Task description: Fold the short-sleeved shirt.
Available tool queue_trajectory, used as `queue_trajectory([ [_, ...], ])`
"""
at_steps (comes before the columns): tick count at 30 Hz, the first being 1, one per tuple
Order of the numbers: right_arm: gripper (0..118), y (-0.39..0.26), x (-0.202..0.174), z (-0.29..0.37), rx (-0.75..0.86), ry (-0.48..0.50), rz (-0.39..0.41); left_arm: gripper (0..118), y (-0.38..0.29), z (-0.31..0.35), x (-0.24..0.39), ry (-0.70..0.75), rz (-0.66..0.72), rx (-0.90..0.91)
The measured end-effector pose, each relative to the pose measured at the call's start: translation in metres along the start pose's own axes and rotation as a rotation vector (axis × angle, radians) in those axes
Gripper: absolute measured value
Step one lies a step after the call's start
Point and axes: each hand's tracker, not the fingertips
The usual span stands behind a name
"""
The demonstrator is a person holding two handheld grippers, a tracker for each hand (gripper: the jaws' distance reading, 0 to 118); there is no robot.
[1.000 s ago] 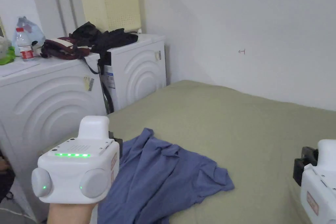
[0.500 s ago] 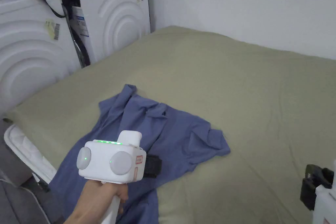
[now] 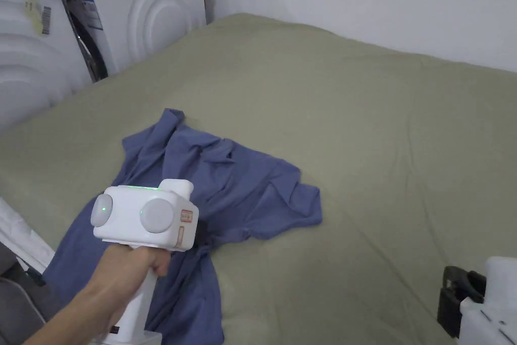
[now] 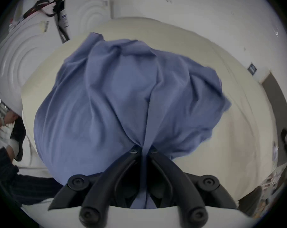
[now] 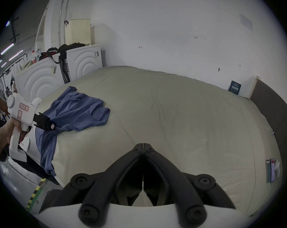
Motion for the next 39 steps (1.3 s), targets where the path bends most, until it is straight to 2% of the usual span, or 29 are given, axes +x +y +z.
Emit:
queue_trajectory([
  [2,0,-0.004,0.011,0.017,0.024,-0.013,-0.006,3,0.004,0.014,0.004,-0.004,0.026,0.007],
  [3,0,-0.005,0.018,0.025,0.032,-0.024,-0.007,3,0.001,0.017,0.01,-0.127,0.098,0.006],
  [4,0,-0.007,0.025,0.031,0.039,-0.028,-0.012,3,0.003,0.025,0.018,-0.173,0.13,0.029],
  [7,0,-0.012,0.052,0.05,0.051,-0.065,-0.04,3,0.022,0.042,0.06,-0.127,-0.004,0.096],
  [10,0,-0.016,0.083,0.071,0.075,-0.119,-0.081,3,0.043,0.051,0.116,-0.233,-0.037,0.092],
  [14,0,-0.026,0.125,0.098,0.089,-0.201,-0.109,3,0.067,0.046,0.221,-0.29,-0.13,0.107],
  [18,0,-0.04,0.17,0.12,0.078,-0.285,-0.149,3,0.074,0.032,0.358,-0.423,-0.233,0.095],
  [21,0,-0.054,0.2,0.129,0.06,-0.34,-0.175,3,0.057,0.014,0.47,-0.504,-0.36,0.042],
  [26,0,-0.077,0.242,0.133,0.007,-0.424,-0.243,3,-0.002,-0.015,0.617,-0.636,-0.488,-0.078],
  [29,0,-0.089,0.26,0.132,-0.019,-0.453,-0.271,3,-0.043,-0.041,0.665,-0.656,-0.546,-0.172],
  [33,0,-0.102,0.274,0.128,-0.046,-0.463,-0.295,4,-0.081,-0.066,0.673,-0.567,-0.582,-0.216],
  [34,0,-0.103,0.275,0.127,-0.051,-0.461,-0.299,12,-0.086,-0.065,0.67,-0.565,-0.583,-0.211],
  [35,0,-0.104,0.275,0.125,-0.055,-0.46,-0.304,41,-0.074,-0.07,0.661,-0.573,-0.578,-0.206],
  [36,0,-0.104,0.273,0.125,-0.056,-0.455,-0.306,107,-0.077,-0.063,0.657,-0.579,-0.576,-0.195],
  [37,0,-0.104,0.272,0.125,-0.056,-0.452,-0.308,118,-0.079,-0.058,0.654,-0.568,-0.579,-0.182],
  [39,0,-0.101,0.267,0.125,-0.051,-0.444,-0.312,114,-0.064,-0.043,0.636,-0.563,-0.634,-0.114],
])
